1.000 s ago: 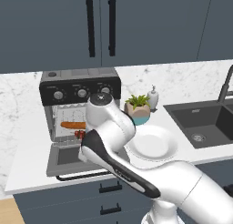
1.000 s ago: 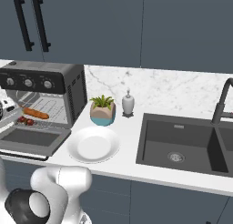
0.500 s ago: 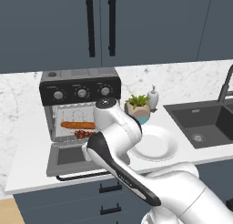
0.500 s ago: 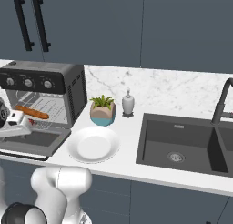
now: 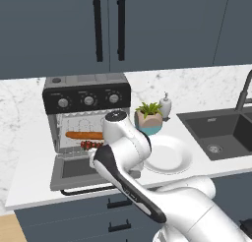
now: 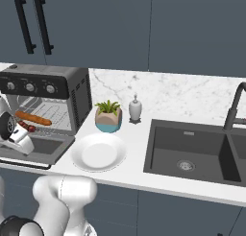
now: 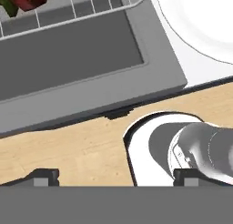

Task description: Pick up the kebab skewer and baguette bread, and place them inside the toaster oven. Close the toaster oven door and start by setting the timer.

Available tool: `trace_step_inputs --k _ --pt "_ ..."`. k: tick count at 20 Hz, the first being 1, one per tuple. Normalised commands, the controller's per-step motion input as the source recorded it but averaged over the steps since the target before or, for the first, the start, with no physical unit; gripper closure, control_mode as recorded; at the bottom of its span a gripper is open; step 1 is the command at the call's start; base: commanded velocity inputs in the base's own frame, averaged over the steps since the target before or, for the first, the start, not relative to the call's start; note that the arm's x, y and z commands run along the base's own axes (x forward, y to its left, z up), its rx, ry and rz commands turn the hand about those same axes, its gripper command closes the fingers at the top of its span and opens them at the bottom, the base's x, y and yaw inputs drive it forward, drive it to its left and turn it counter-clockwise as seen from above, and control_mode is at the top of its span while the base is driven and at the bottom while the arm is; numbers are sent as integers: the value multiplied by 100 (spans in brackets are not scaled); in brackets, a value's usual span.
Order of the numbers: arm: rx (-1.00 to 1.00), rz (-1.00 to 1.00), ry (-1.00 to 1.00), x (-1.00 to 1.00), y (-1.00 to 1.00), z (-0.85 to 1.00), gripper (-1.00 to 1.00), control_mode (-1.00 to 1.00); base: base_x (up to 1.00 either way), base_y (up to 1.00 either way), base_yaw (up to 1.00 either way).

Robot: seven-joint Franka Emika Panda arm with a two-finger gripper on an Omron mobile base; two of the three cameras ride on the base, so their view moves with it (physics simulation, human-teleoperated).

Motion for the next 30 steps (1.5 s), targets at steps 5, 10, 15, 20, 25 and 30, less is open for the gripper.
trace_step_inputs --k 5,10,15,20,25,30 --pt "5 -29 -1 30 12 -20 -100 -100 0 0 0" --pt "0 -7 -2 30 0 -14 -100 -100 0 0 0" --pt "0 0 -1 33 0 -23 -100 -100 0 0 0" --pt "0 0 0 47 1 -21 -100 -100 0 0 0" --pt "0 0 0 61 3 -18 -100 -100 0 0 0" --pt "0 0 -1 72 15 -4 -100 -100 0 0 0"
